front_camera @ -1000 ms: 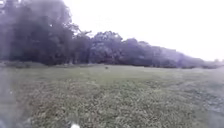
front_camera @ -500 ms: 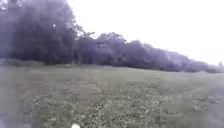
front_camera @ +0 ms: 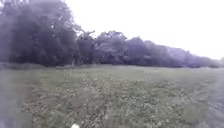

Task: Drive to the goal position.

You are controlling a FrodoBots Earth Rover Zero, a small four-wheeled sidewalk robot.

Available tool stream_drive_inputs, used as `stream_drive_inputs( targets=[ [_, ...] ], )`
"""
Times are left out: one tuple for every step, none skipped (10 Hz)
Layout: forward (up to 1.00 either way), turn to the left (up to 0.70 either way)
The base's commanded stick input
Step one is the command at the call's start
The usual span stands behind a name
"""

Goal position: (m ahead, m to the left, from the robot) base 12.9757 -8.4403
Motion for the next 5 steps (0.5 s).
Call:
stream_drive_inputs(
  targets=[
    [0.7,0.0],
    [0.7,0.0],
    [0.7,0.0],
    [0.7,0.0],
    [0.7,0.0]
  ],
)
